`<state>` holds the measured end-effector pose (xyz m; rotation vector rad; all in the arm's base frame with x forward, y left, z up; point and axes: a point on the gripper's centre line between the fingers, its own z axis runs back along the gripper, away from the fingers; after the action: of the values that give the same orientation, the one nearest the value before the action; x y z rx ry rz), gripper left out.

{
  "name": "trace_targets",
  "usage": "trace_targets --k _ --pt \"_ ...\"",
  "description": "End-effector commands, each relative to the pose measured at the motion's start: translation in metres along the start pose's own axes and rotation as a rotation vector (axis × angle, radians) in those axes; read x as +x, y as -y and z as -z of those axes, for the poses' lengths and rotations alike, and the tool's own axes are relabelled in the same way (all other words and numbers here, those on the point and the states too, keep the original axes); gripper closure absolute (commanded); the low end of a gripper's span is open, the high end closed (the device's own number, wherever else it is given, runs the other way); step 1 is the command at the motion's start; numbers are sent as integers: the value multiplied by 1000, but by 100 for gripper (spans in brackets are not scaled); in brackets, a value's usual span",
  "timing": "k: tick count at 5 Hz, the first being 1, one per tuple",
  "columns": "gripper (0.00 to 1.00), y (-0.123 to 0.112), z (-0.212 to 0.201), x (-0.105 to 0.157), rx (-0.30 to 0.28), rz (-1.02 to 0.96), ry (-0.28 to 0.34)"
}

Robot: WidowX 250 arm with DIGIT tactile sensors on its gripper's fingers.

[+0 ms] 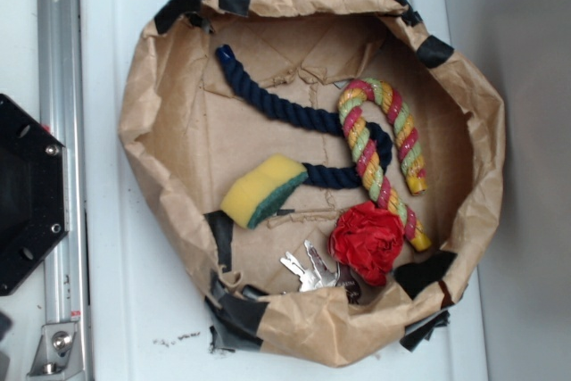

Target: Grab the blue rope.

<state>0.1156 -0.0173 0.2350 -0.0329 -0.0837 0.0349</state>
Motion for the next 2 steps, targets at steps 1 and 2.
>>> trace_targets --k 1,2 --pt "0 0 0 0 0 0 0" --pt "0 -24 38 48 36 179 92"
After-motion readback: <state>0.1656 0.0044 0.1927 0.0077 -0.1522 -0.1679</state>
